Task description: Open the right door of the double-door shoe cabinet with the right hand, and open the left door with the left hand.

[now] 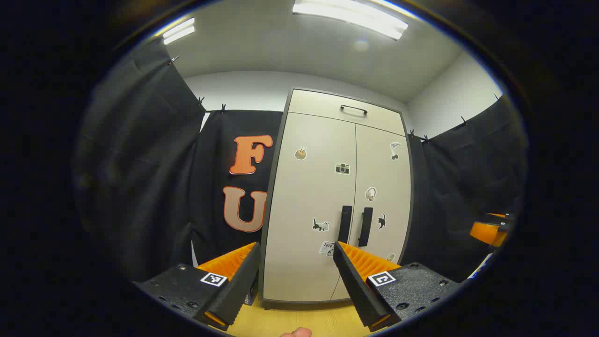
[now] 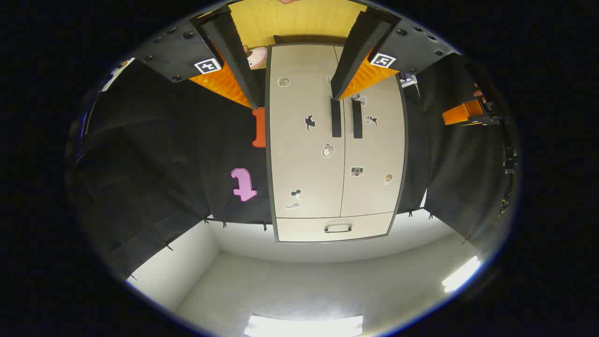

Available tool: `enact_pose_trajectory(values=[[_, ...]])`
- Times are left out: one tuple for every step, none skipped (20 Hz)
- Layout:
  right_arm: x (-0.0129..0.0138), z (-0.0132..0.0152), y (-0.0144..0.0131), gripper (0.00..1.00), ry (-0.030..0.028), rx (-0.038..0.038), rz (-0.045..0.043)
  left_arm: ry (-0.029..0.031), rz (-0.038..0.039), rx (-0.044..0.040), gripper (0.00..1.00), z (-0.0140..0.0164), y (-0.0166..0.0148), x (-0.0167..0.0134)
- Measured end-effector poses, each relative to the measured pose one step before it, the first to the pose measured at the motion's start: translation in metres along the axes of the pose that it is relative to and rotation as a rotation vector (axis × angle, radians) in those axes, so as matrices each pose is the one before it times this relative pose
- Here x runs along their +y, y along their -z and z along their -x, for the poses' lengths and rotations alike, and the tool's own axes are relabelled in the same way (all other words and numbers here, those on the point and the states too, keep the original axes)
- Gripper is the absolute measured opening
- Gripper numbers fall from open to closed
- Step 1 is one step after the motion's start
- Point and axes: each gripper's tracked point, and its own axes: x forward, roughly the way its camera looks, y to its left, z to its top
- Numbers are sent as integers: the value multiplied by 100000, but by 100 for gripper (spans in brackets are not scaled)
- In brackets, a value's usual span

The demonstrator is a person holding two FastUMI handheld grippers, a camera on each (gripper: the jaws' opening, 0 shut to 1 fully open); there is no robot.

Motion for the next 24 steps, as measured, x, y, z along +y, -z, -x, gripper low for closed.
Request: enact_pose_trajectory(values=[[-4,75,-85,99,-47,-7,-200,-17,179,33,94,122,-11,-47],[35,76,-40,99,-90,-45,-266,-17,4,14,94,-4,11,55],[33,45,-66,99,-22,-67,-179,-37,-58,-95,94,100,-68,8],[-60,82,-16,99,157,5,13,-48,-26,-179,94,5,-143,11],[-33,67,-35,99,182,26,97,8,15,-224,94,135,-82,47],[-14,74,-41,99,118,112,134,-2,-7,-170,94,49,-32,7],[14,120,-66,99,-51,4,90,-22,47,-224,94,-24,-113,-11],[88,44,-95,99,-106,-119,69,122,64,-93,94,-17,-128,-39],[85,104,-147,99,-171,-239,64,116,42,-89,94,147,14,-29],[109,-4,-117,99,-76,-301,89,90,177,-175,94,64,34,13],[-10,39,-139,99,114,-414,35,239,207,-106,94,137,9,-72],[6,2,-18,99,91,-260,-31,241,71,120,94,-57,61,-11],[55,22,36,99,-25,87,-187,-43,-193,184,94,119,99,126],[178,-21,135,99,-221,329,-217,-506,-324,247,94,-63,131,198],[121,-46,86,99,-355,355,-110,-558,-165,128,94,-15,74,142],[115,-57,149,99,-260,361,78,-407,183,28,94,-131,35,158],[23,-48,-36,99,-153,229,169,-181,395,67,94,7,137,67],[113,-33,78,99,-169,196,155,13,425,154,94,12,62,18],[45,-102,50,99,11,248,290,253,19,232,94,40,147,34],[14,-190,282,99,212,833,671,135,-602,-78,94,-60,113,-12],[-52,-160,428,99,517,1345,1105,-326,-895,-558,94,13,21,63],[-45,-192,367,99,572,1072,1105,-458,-958,-523,94,-35,-48,84],[94,-212,116,100,129,794,888,-275,-628,-419,92,57,39,46],[336,-405,48,99,-729,485,818,129,99,-394,94,-73,50,-42]])
